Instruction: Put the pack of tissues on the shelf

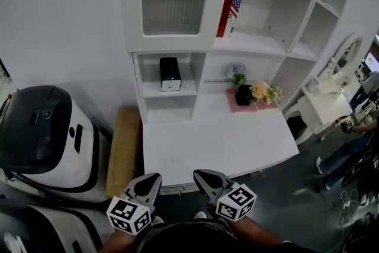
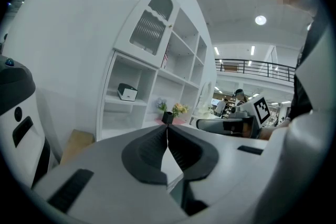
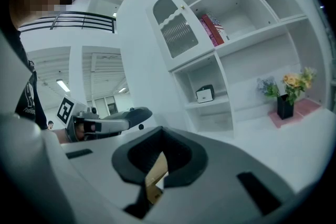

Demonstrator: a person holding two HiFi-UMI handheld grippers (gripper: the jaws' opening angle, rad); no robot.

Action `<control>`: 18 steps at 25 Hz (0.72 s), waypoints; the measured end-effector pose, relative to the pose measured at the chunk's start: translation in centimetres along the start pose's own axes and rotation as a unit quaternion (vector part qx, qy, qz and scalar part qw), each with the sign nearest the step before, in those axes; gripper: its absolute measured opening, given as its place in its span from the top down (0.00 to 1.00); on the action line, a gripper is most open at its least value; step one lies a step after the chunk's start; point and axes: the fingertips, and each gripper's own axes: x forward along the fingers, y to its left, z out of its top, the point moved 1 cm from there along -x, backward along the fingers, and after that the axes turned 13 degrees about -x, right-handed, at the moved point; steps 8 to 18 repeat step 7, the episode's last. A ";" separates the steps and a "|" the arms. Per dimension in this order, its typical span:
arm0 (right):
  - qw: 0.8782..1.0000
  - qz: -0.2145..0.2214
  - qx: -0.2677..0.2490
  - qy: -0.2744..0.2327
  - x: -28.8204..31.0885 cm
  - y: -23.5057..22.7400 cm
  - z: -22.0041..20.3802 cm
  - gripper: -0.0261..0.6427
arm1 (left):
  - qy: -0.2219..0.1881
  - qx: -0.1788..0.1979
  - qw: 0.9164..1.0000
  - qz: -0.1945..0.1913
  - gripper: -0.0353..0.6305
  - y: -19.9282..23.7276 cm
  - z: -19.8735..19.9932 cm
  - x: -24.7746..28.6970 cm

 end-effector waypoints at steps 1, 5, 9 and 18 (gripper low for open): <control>1.000 0.000 0.000 0.000 0.0 0.0 0.0 0.95 | -0.001 0.000 1.000 0.000 0.92 0.0 0.1 0.0; 1.000 -0.002 -0.001 -0.001 0.0 0.1 -0.2 0.95 | -0.004 0.000 1.000 -0.002 0.92 0.0 0.0 0.1; 1.000 -0.004 0.000 0.000 -0.2 0.0 -0.4 0.95 | -0.004 -0.001 1.000 -0.004 0.92 -0.1 -0.3 0.2; 1.000 -0.004 0.000 0.000 -0.2 0.0 -0.4 0.95 | -0.004 -0.001 1.000 -0.004 0.92 -0.1 -0.3 0.2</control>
